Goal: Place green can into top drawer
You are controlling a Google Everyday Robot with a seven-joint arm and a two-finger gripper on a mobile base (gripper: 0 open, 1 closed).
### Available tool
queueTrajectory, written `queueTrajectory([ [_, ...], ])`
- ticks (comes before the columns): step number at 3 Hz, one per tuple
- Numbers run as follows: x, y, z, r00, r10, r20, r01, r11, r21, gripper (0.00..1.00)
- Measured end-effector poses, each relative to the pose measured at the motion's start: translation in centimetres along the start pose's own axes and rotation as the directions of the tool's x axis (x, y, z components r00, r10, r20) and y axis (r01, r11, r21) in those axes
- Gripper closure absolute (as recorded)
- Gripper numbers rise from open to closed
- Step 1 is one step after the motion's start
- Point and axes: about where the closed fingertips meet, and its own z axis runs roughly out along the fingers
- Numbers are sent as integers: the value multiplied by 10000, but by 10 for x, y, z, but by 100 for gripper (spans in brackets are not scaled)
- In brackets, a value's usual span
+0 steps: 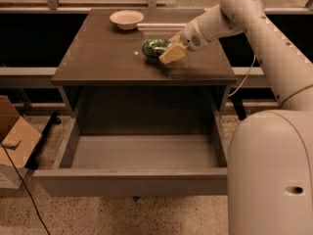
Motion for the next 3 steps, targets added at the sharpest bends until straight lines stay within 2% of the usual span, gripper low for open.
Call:
queueTrajectory([
  [1, 11, 18, -38, 9932, -915, -713, 931, 9955, 195, 100],
  [2, 38, 43, -71, 9807, -1429, -1338, 1473, 9888, 234, 100],
  [3, 69, 72, -100, 9695, -1655, -1806, 1705, 9853, 124, 100],
])
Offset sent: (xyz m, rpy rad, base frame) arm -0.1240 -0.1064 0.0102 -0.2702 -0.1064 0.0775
